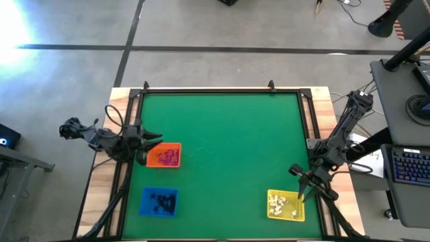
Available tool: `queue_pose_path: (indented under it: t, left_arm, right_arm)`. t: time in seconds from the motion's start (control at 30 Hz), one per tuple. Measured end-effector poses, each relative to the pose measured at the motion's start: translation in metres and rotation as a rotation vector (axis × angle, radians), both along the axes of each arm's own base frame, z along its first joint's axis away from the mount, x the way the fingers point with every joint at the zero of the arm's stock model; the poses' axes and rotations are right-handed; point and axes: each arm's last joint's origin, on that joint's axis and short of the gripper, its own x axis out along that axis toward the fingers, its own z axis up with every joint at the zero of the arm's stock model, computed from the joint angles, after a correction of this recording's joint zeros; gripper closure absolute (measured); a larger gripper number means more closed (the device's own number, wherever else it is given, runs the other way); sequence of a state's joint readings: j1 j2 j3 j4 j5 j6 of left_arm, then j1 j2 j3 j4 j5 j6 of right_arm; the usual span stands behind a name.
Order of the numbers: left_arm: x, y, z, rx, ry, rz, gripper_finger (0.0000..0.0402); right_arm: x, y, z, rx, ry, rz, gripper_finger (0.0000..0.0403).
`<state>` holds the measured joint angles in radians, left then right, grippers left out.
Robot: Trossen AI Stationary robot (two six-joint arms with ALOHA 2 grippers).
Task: Sort Halloween decoration
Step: Return to Home Position
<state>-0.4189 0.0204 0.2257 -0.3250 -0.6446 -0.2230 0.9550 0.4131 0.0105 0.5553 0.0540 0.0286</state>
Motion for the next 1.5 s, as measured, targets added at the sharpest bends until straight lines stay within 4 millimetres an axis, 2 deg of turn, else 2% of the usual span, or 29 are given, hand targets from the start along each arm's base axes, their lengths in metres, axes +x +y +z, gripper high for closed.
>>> queue_pose_path:
  t: [0.23,0.57,0.73,0.97,1.13,1.27,1.5]
  left_arm:
    - [0.008,-0.004,-0.018,-0.015,-0.029,-0.001,0.0307]
    - [0.010,-0.004,-0.020,0.018,-0.044,-0.005,0.0307]
    - [0.010,-0.005,-0.020,0.048,-0.038,-0.016,0.0307]
    - [0.011,-0.009,-0.021,0.070,-0.030,-0.161,0.0307]
    - [0.013,-0.011,-0.031,0.075,-0.016,-0.208,0.0307]
    - [0.017,-0.015,-0.033,0.071,-0.098,-0.292,0.0307]
    - [0.018,-0.019,-0.036,0.111,-0.135,-0.387,0.0307]
  right_arm:
    - [-0.002,-0.002,0.009,0.046,-0.089,-0.005,0.0330]
    - [-0.008,-0.011,0.014,0.056,-0.146,-0.012,0.0330]
    - [-0.008,-0.012,0.014,0.115,-0.082,0.002,0.0330]
    - [-0.008,-0.012,0.014,0.130,-0.066,0.006,0.0330]
    - [-0.009,-0.013,0.019,0.091,-0.189,-0.019,0.0330]
    - [-0.010,-0.013,0.030,0.104,-0.222,-0.024,0.0330]
    - [-0.010,-0.014,0.035,0.089,-0.099,-0.003,0.0330]
